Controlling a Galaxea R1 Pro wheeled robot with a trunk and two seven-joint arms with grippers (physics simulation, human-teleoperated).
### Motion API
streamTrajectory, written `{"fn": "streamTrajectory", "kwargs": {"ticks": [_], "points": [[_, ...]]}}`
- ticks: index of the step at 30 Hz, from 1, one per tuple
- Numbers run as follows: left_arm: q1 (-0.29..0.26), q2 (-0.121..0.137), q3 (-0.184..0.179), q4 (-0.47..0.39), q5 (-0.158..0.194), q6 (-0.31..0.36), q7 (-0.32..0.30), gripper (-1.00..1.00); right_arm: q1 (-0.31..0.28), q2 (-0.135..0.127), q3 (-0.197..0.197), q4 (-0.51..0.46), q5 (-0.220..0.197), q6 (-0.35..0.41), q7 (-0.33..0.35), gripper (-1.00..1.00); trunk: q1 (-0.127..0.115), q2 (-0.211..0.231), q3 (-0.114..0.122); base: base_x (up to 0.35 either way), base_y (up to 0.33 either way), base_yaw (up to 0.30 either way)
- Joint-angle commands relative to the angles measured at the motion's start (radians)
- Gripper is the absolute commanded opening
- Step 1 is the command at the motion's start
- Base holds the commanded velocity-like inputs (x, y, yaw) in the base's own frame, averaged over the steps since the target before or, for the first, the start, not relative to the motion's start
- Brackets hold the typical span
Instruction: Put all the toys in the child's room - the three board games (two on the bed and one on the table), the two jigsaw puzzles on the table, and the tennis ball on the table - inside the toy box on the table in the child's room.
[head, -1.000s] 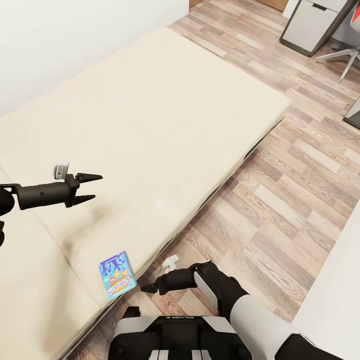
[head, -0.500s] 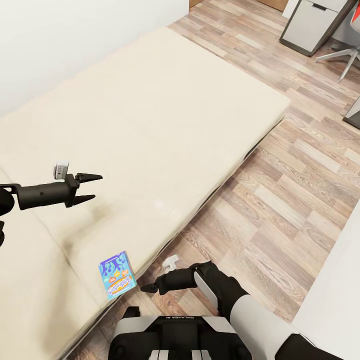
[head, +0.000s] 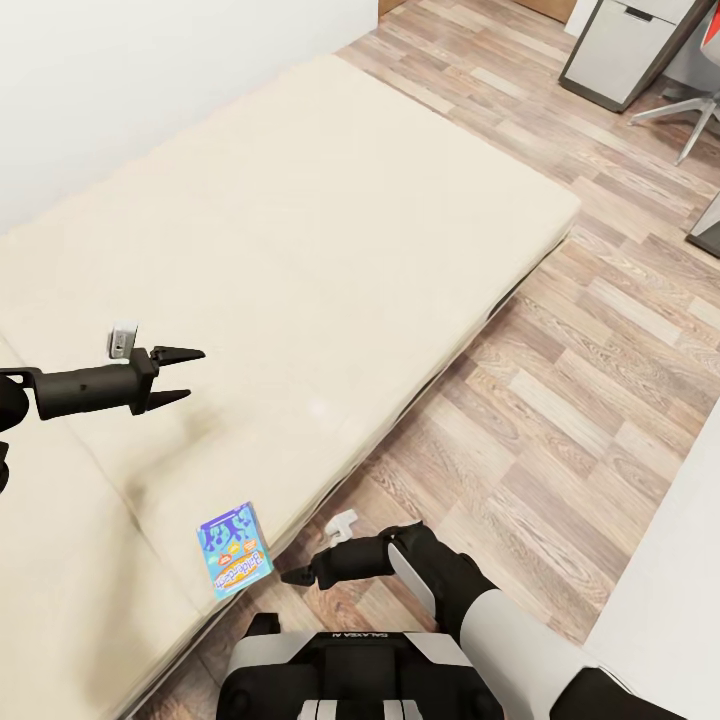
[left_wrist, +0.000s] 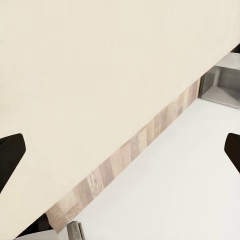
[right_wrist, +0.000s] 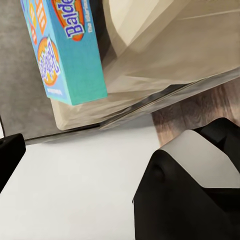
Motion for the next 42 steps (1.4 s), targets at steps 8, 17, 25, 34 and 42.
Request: {"fn": "streamTrajectory", "kwargs": {"ticks": [8, 17, 25, 34, 42], "points": [[0.0, 0.0, 0.001, -0.001, 0.01, 0.002, 0.01, 1.0, -0.001, 0.0, 0.001, 0.0, -0.008, 0.008, -0.001, 1.0, 0.0, 0.0, 0.0, -0.048, 0.098, 0.0], [0.0, 0.0, 0.001, -0.001, 0.01, 0.002, 0.01, 1.0, -0.001, 0.0, 0.001, 0.0, -0.008, 0.008, -0.001, 1.0, 0.0, 0.0, 0.0, -0.009, 0.022, 0.0], [0.0, 0.0, 0.001, -0.001, 0.01, 0.002, 0.01, 1.0, -0.001, 0.0, 0.002, 0.0, -0.008, 0.005, -0.001, 1.0, 0.0, 0.0, 0.0, -0.001, 0.009, 0.0], [0.0, 0.0, 0.002, -0.001, 0.01, 0.002, 0.01, 1.0, -0.001, 0.0, 0.002, 0.0, -0.009, -0.042, 0.0, 1.0, 0.0, 0.0, 0.0, 0.0, 0.0, 0.0], [0.0, 0.0, 0.002, -0.001, 0.01, 0.002, 0.01, 1.0, -0.001, 0.0, 0.002, 0.0, -0.01, -0.044, 0.0, 1.0, 0.0, 0.0, 0.0, 0.0, 0.0, 0.0]]}}
